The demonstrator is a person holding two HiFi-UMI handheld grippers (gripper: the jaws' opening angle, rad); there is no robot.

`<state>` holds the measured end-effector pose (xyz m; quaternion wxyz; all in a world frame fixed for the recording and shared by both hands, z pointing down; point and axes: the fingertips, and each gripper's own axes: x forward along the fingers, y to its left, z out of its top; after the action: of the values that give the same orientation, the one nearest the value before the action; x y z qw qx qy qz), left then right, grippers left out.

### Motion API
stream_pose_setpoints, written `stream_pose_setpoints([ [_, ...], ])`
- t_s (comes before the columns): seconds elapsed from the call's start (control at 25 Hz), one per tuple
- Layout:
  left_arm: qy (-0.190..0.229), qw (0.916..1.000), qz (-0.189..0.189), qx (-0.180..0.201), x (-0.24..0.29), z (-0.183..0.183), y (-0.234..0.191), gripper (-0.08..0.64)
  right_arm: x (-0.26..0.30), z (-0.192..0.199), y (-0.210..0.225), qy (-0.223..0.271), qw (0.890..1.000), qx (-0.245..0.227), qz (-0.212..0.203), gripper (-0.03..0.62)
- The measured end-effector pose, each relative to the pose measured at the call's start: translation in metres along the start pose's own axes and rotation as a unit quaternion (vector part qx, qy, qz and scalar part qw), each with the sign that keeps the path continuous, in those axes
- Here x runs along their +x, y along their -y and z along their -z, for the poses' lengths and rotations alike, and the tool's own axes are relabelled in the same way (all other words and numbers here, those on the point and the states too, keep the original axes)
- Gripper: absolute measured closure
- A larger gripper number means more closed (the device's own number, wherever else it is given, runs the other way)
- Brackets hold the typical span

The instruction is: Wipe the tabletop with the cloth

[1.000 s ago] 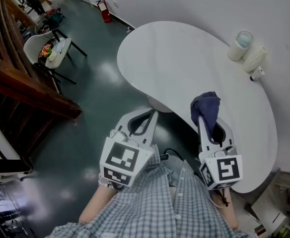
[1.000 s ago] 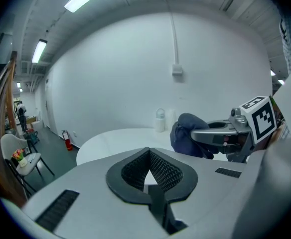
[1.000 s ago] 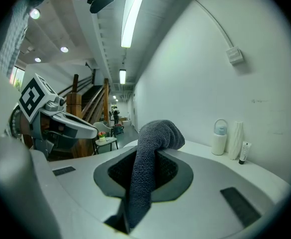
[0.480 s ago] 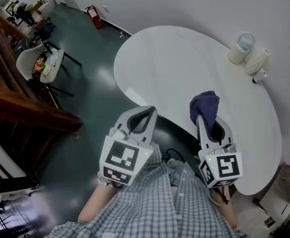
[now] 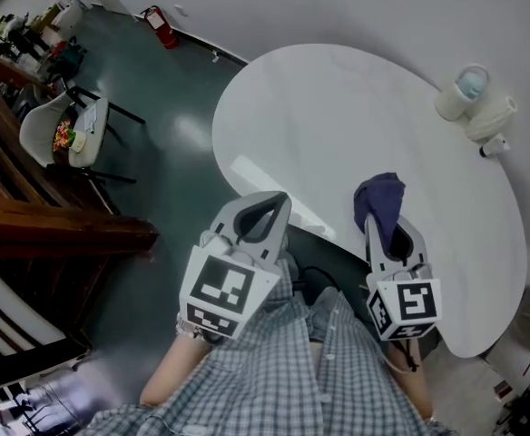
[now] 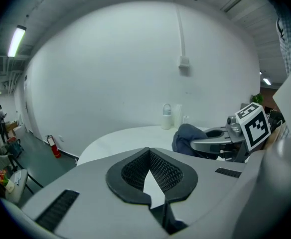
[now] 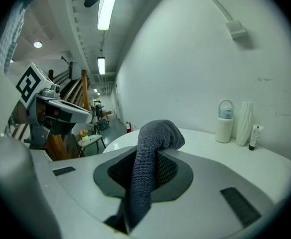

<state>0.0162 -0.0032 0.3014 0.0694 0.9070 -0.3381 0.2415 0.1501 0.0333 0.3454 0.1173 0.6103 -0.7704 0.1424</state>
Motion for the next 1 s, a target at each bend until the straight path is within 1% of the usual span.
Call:
stream_pose_setpoints([
  [0.24,-0.016,0.9996,0.024,0.001,0.021,0.004,-0.04,0.555,0.028,0.01,0.011,-0.041,0.998,-0.004,0.056,0.54],
  [0.4,-0.027,0.9986,0.046,-0.001,0.034,0.01,-0.062,0.555,0.037,0.013,0.022,-0.056,0.993,-0.006,0.1,0.538],
  [0.48,-0.029,0.9981,0.055,0.001,0.042,0.011,-0.072,0.555,0.044,0.019,0.026,-0.071,0.99,-0.013,0.119,0.538],
  [0.6,-0.037,0.997,0.068,0.002,0.051,0.016,-0.086,0.555,0.056,0.037,0.027,-0.102,0.985,-0.027,0.137,0.54],
  [0.84,-0.055,0.9949,0.085,-0.009,0.059,0.033,-0.117,0.555,0.079,0.072,0.02,-0.153,0.974,-0.016,0.169,0.539],
  [1.0,-0.059,0.9942,0.09,-0.013,0.062,0.038,-0.134,0.555,0.095,0.089,0.015,-0.193,0.964,-0.025,0.179,0.538],
])
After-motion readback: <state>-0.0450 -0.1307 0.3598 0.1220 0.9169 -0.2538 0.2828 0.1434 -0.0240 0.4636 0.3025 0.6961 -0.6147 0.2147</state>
